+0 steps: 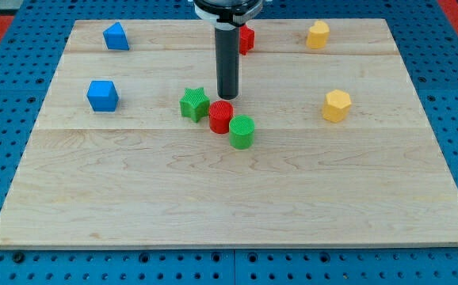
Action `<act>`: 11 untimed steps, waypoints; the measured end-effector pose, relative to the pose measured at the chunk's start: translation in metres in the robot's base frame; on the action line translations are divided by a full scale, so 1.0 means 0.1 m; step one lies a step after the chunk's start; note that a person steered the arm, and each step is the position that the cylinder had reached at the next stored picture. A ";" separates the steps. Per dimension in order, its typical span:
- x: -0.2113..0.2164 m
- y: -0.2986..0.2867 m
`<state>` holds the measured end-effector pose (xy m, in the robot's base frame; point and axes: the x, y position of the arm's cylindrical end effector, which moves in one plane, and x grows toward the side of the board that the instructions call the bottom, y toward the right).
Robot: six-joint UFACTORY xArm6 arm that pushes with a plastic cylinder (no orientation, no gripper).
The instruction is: Place the green star to the right side of the blue cube
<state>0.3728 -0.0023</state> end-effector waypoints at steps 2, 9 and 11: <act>0.36 0.33; 0.39 -0.54; 0.28 -0.55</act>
